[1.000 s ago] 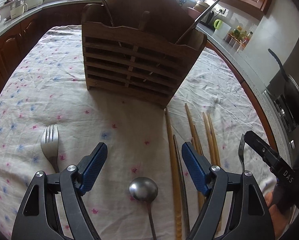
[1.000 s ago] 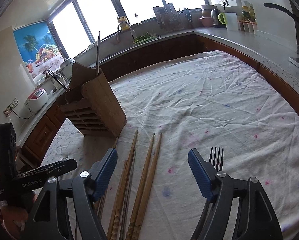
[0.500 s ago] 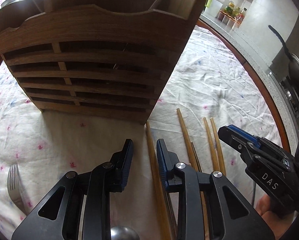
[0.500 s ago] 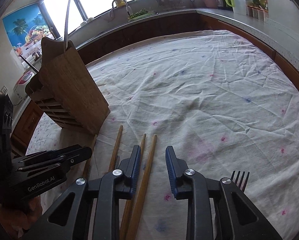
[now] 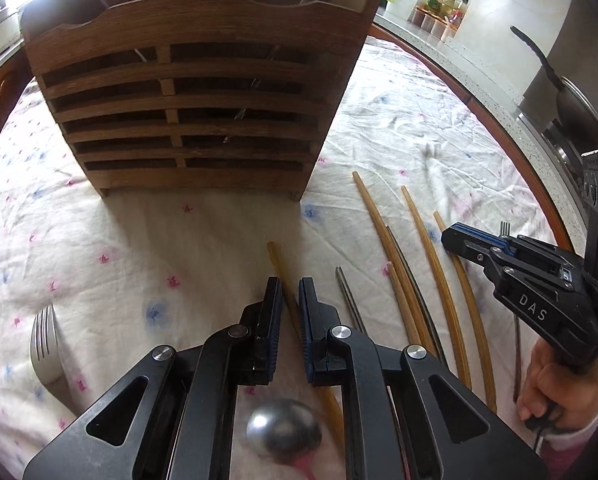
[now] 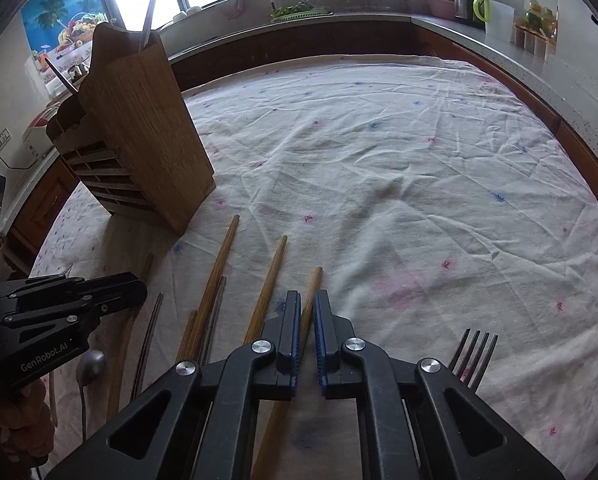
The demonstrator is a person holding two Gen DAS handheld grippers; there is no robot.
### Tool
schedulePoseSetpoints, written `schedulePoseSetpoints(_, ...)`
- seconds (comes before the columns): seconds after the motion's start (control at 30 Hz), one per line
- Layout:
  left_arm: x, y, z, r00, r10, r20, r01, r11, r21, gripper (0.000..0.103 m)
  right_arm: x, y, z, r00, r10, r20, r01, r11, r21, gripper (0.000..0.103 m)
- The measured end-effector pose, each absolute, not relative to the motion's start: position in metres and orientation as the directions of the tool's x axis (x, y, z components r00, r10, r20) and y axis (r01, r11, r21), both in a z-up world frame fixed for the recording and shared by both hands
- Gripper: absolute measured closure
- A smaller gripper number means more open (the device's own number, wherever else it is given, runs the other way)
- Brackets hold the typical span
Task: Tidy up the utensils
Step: 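Close the left tool on a wooden chopstick while the right tool grasps another wooden chopstick, then lift and carry the wooden chopsticks in both tools over the holder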
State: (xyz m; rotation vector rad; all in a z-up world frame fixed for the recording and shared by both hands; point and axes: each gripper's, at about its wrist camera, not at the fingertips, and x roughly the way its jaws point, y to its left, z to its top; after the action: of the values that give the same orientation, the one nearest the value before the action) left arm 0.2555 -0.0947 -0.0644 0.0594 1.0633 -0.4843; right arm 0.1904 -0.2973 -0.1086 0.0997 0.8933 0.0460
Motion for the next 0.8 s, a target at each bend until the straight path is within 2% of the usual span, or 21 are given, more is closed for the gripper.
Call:
schedulePoseSetpoints(0.2,0.25,-0.083,-0.063,0.378,-0.35,-0.857,0.361,0.908,-0.212,0.094,0.182,-0.309,-0.108,0.628,0.117,-0.77,0.028,0.985,0.173,0.094)
schedulePoseSetpoints(0.33,0.256,-0.093,-0.062,0.379,-0.32,-0.869,0.341,0.921,-0.19,0.091,0.184,-0.306,-0.107,0.622,0.111,-0.775,0.039,0.984,0.172,0.087)
schedulePoseSetpoints(0.53,0.26,-0.099,-0.062,0.382,-0.285,-0.879,0.26,0.946,-0.194,0.09,0.189,-0.302,-0.109,0.628,0.099,-0.772,0.034,0.987,0.154,0.084)
schedulePoseSetpoints(0.8,0.247,-0.117,-0.062,0.453,-0.204,-0.868,0.285,0.956,-0.076,0.092,0.191,-0.296,-0.111,0.634,0.081,-0.769,0.012,0.993,0.115,0.083)
